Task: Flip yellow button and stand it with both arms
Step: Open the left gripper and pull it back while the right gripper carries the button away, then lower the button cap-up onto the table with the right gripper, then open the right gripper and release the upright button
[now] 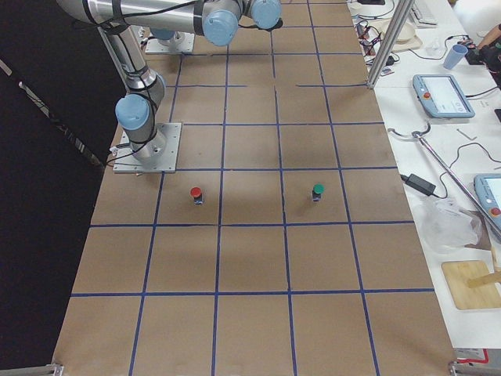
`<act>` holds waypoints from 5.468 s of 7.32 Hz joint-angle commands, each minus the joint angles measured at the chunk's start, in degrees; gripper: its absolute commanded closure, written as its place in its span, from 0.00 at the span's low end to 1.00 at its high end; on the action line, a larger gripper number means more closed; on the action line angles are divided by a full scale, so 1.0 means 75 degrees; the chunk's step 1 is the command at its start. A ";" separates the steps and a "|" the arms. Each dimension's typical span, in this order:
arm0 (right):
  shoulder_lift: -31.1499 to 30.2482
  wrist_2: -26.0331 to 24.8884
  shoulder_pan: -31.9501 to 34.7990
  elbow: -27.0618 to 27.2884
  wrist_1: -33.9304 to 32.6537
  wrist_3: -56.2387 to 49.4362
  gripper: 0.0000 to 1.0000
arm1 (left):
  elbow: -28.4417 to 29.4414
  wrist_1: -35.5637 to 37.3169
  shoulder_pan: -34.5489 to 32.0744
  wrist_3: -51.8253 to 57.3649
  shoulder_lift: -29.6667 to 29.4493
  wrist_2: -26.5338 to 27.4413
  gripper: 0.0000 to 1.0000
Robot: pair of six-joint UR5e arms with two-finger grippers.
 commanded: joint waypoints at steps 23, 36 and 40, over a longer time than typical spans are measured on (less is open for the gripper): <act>0.2104 -0.7935 -0.5434 0.2567 -0.6704 -1.5706 0.92 | 0.1511 0.5873 -0.1338 -0.7428 -0.0532 1.1398 0.00; 0.1569 -0.8492 -0.5413 0.2568 -0.6599 -1.5695 0.01 | 0.1630 0.5800 -0.1338 -0.7451 -0.0591 1.1280 0.01; -0.0014 -0.9406 -0.4072 0.1868 -0.4471 -1.3421 0.00 | 0.1525 0.5812 -0.0966 -0.7428 -0.0545 1.1363 0.01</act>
